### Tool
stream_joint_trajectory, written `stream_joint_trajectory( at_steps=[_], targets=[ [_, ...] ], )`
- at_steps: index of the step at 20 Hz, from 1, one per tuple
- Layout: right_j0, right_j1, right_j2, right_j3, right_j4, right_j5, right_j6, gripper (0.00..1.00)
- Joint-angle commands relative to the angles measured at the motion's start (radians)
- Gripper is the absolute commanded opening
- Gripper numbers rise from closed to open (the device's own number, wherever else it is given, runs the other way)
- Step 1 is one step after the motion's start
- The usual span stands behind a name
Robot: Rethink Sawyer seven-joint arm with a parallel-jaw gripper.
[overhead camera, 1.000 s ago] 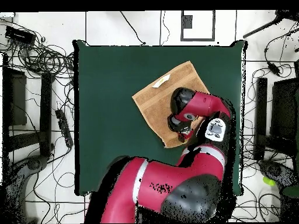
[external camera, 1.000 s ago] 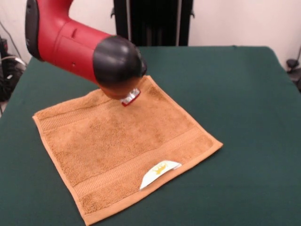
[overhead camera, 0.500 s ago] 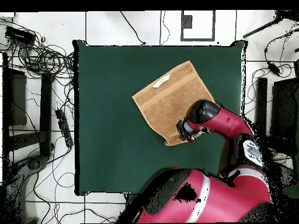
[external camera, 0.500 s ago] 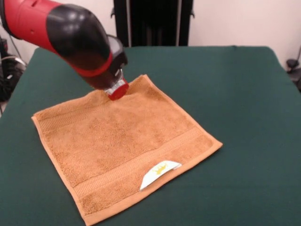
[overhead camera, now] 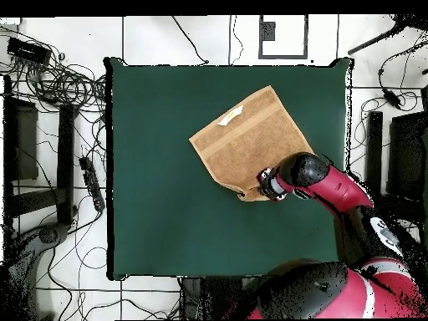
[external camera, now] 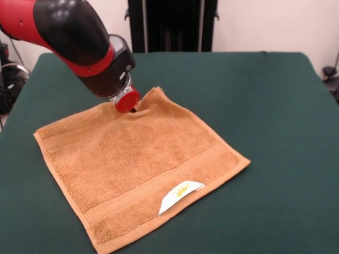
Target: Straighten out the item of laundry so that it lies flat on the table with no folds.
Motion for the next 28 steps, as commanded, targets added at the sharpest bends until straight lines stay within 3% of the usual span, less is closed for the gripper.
stream_joint_trajectory(
  at_steps=[1,7,11,15,19,23,28],
  targets=[
    [0.025,0.104,0.284,-0.040,-0.047,-0.492,-0.080,0.00],
    [0.106,0.070,0.171,-0.103,-0.061,-0.194,0.009,0.00],
    [0.150,0.067,0.125,-0.194,-0.165,0.104,-0.120,0.00],
    [0.187,0.050,0.072,-0.229,-0.260,0.358,-0.169,0.00],
    [0.259,0.111,-0.063,-0.275,-0.387,0.394,-0.043,0.00],
    [0.332,0.234,-0.177,-0.417,-0.522,0.424,0.108,0.00],
    [0.406,0.328,-0.288,-0.582,-0.686,0.528,0.113,0.00]
  ],
)
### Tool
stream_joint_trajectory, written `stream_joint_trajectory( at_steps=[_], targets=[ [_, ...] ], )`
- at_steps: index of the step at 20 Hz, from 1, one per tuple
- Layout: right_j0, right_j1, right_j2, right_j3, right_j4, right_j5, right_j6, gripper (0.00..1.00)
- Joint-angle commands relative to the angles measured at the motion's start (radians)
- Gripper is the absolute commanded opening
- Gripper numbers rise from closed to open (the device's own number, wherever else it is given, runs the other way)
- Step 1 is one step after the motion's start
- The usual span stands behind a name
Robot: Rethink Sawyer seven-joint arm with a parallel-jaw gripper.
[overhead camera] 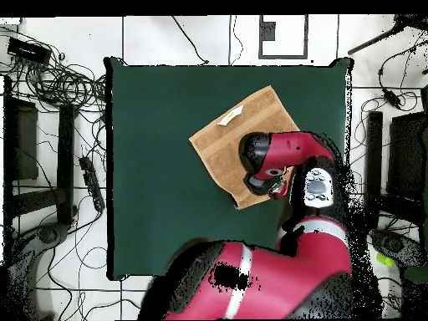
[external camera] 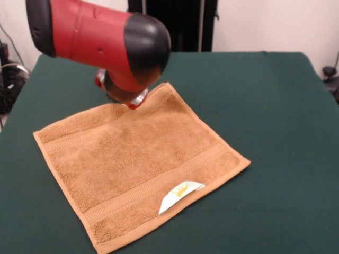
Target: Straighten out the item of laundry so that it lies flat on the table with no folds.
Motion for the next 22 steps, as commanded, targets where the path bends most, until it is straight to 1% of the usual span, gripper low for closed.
stream_joint_trajectory(
  at_steps=[1,3,6,7,10,11,12,13,15,16,18,20,22],
  targets=[
    [0.108,0.220,-0.135,-0.237,-0.200,0.146,0.121,0.00],
    [0.110,0.220,-0.137,-0.236,-0.195,0.152,0.128,0.00],
    [0.107,0.199,-0.130,-0.202,-0.168,0.139,0.133,0.00],
    [0.097,0.204,-0.119,-0.204,-0.155,0.134,0.125,0.00],
    [0.086,0.182,-0.114,-0.169,-0.110,0.099,0.169,0.00],
    [0.075,0.186,-0.106,-0.176,-0.096,0.105,0.158,0.00],
    [0.072,0.166,-0.100,-0.160,-0.082,0.106,0.137,0.00],
    [0.068,0.158,-0.096,-0.166,-0.077,0.115,0.111,0.00],
    [0.076,0.100,-0.105,-0.137,-0.072,0.149,0.053,0.00],
    [0.090,0.066,-0.123,-0.123,-0.082,0.170,0.030,0.00],
    [0.110,0.022,-0.158,-0.127,-0.107,0.219,-0.020,0.00],
    [0.127,-0.004,-0.185,-0.130,-0.129,0.241,-0.035,0.00],
    [0.121,-0.006,-0.178,-0.143,-0.135,0.258,-0.079,0.00]
  ],
)
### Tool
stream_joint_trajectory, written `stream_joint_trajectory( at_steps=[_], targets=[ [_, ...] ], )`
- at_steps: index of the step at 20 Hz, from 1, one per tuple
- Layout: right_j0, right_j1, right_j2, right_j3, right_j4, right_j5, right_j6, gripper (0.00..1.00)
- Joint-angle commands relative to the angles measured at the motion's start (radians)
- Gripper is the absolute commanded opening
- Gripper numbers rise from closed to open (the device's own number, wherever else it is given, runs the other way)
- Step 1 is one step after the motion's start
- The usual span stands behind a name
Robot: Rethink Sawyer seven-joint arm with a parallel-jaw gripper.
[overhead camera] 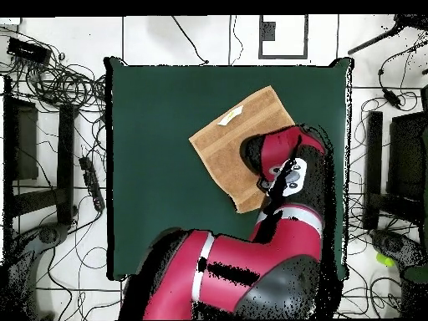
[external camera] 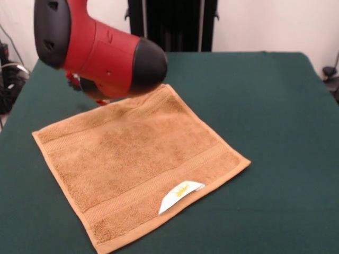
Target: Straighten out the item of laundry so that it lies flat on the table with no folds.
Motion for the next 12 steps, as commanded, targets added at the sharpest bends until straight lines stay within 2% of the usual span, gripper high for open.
stream_joint_trajectory(
  at_steps=[1,2,5,8,12],
  targets=[
    [0.045,-0.098,-0.013,-0.010,-0.012,0.144,-0.106,0.00],
    [0.042,-0.086,-0.005,-0.023,-0.021,0.144,-0.135,0.00],
    [0.024,-0.048,0.009,-0.053,-0.024,0.114,-0.090,0.00],
    [0.036,-0.122,-0.013,-0.043,-0.020,0.134,-0.109,0.00],
    [-0.006,-0.174,0.051,-0.016,0.064,0.115,-0.099,0.00]
  ],
)
